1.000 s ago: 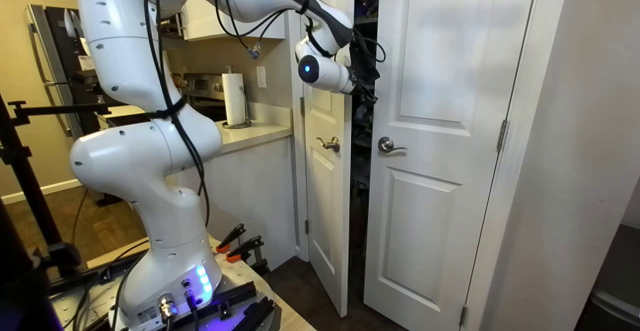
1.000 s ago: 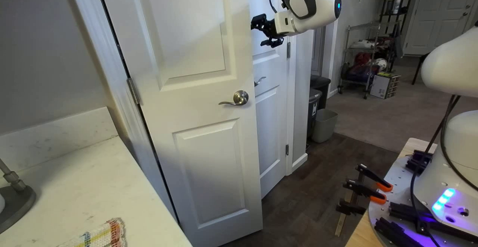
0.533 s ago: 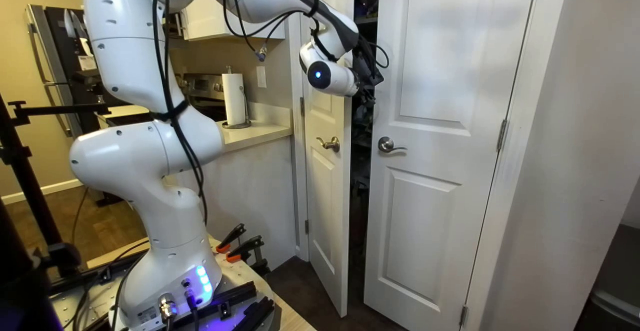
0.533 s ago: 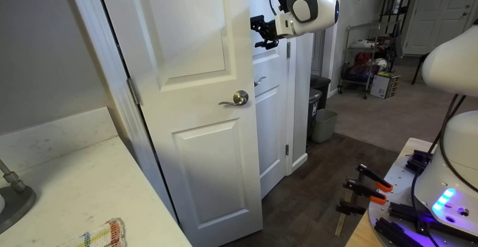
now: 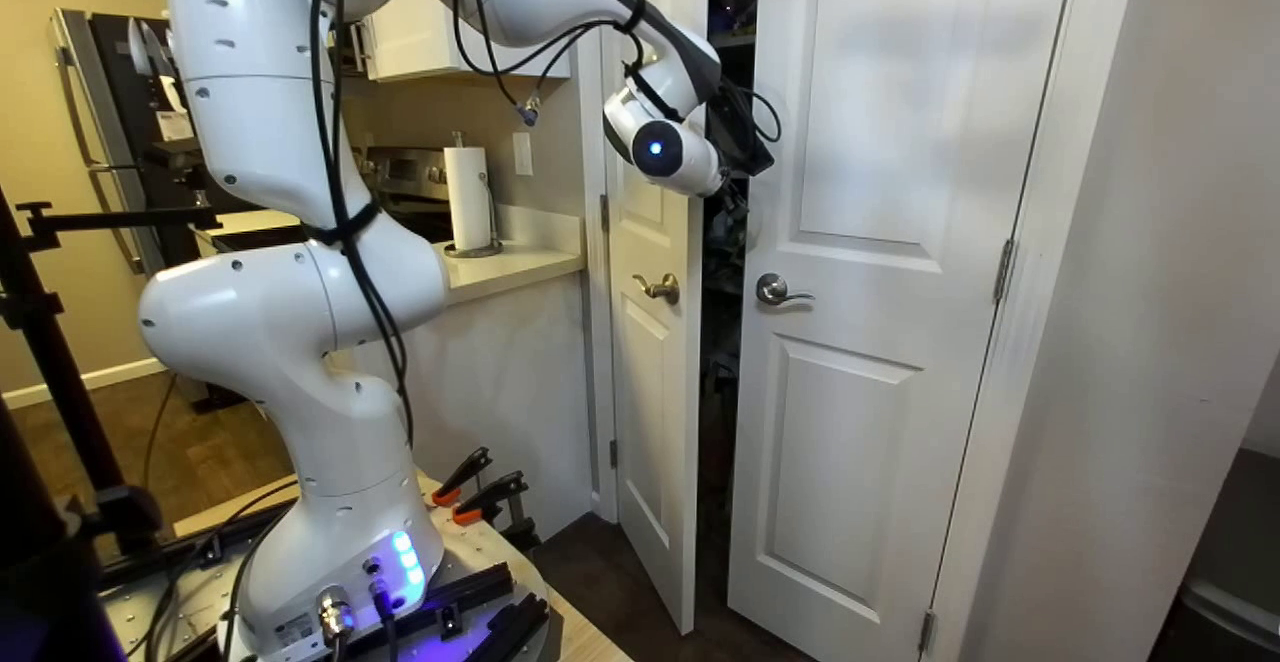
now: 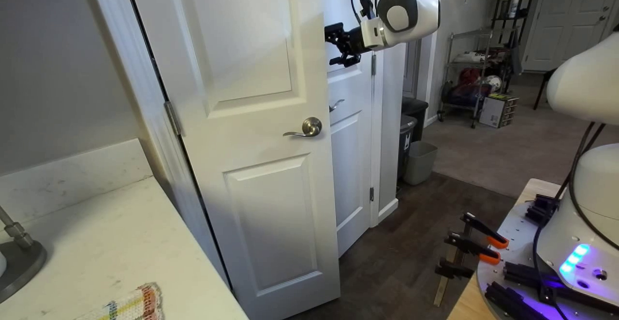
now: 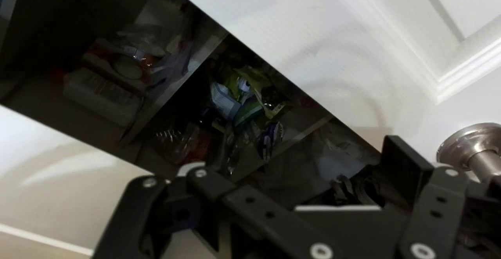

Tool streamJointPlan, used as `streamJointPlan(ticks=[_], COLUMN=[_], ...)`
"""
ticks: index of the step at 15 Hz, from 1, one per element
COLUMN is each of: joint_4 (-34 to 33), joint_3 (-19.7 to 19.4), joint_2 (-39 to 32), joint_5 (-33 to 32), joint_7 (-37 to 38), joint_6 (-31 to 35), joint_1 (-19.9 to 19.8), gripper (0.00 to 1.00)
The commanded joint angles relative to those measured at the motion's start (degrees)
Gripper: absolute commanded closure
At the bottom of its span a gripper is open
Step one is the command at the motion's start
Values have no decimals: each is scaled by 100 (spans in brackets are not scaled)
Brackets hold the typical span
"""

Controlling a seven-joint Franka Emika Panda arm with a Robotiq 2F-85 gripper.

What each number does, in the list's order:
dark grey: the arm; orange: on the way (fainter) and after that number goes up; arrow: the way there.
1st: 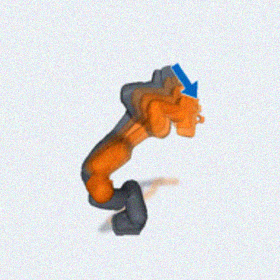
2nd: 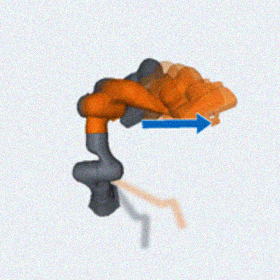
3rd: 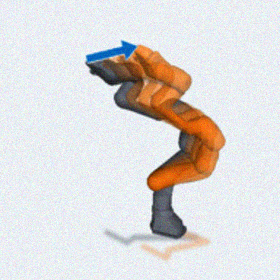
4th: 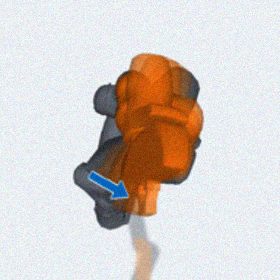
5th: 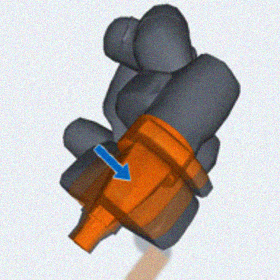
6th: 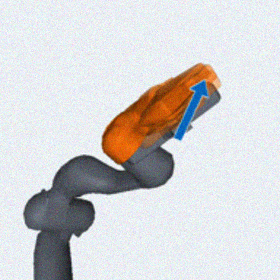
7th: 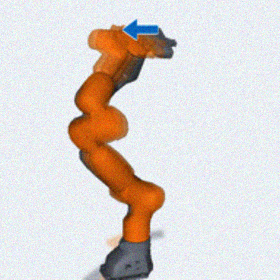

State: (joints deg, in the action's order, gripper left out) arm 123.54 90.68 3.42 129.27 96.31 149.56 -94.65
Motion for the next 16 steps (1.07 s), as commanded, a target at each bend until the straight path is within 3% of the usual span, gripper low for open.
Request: streamJointPlan(ticks=[1,7,12,16], joint_4=[65,151,254,352], joint_3=[46,-214,-548,-1026], joint_2=[-229,-71,59,306], joint_5=[-1001,-3518,-4252,-4566], joint_7=[266,1141,1146,1057], joint_6=[-208,-308,-875,-1947], joint_1=[23,207,276,394], gripper=[0,0,0,0])
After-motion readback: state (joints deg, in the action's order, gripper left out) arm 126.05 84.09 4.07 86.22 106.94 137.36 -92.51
